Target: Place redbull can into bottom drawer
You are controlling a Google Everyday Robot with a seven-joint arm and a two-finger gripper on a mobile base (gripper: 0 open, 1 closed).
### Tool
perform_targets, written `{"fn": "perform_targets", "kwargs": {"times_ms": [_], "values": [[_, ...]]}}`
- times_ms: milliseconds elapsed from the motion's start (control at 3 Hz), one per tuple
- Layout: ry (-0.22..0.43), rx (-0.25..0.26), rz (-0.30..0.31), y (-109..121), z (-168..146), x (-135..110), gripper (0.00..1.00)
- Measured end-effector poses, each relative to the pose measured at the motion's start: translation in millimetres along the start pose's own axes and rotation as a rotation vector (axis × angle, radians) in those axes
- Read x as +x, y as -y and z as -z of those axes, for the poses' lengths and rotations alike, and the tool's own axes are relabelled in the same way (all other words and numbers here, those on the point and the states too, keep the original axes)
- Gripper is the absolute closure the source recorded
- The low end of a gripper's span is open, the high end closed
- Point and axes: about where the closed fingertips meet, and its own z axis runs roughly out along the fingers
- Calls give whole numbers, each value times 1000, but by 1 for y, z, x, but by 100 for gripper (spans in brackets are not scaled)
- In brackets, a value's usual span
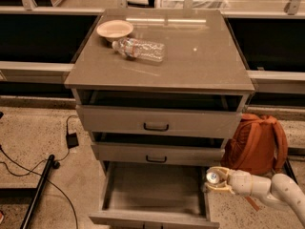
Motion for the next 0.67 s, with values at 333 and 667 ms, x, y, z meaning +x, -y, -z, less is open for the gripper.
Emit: {"fn": "perform_targets", "kwargs": {"times_ms": [333, 667], "values": [[-16, -40, -1, -8, -25, 32, 100], [-79, -102, 12, -28, -68, 93, 100]]}}
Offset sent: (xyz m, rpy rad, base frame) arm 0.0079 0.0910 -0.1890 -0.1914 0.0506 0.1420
